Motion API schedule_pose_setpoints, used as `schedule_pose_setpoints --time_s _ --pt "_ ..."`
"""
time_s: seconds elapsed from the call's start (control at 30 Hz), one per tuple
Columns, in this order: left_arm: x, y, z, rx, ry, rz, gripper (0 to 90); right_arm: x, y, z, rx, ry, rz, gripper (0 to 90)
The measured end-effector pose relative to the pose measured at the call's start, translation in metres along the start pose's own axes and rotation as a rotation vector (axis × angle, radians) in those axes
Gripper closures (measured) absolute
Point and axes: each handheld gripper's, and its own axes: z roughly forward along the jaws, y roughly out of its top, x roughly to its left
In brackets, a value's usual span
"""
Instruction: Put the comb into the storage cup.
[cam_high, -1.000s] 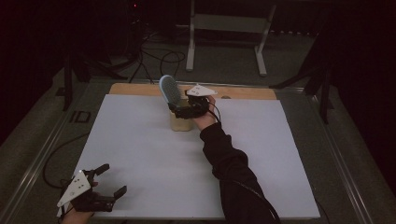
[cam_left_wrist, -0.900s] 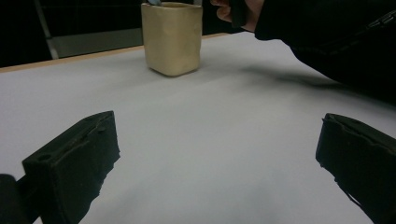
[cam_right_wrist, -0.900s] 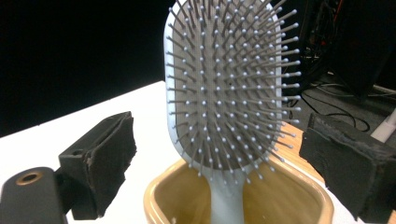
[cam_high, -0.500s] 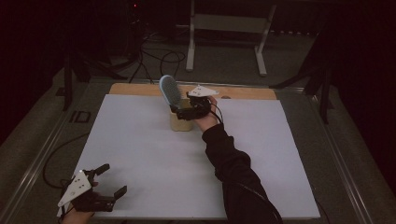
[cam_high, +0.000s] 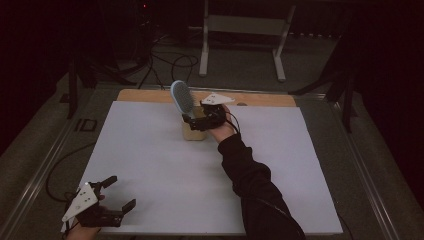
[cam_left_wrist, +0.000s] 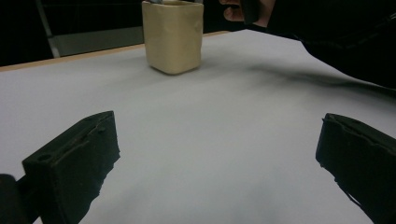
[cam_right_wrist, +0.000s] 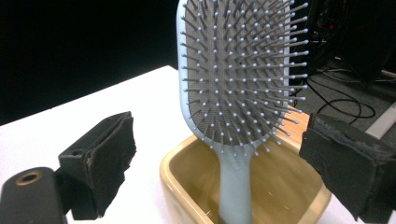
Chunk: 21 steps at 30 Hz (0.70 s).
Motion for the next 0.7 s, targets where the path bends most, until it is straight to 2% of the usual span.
schedule_pose_setpoints --time_s 0.33,0.7 --pt "-0.001 -0.001 -0.002 0.001 0.006 0.0 0.0 0.002 -0.001 -0.01 0.023 -0.004 -0.006 9.5" --pt "-0.002 -0.001 -0.002 0.008 0.005 0.009 0.0 0.001 -0.007 -0.031 0.034 -0.009 -0.018 9.5"
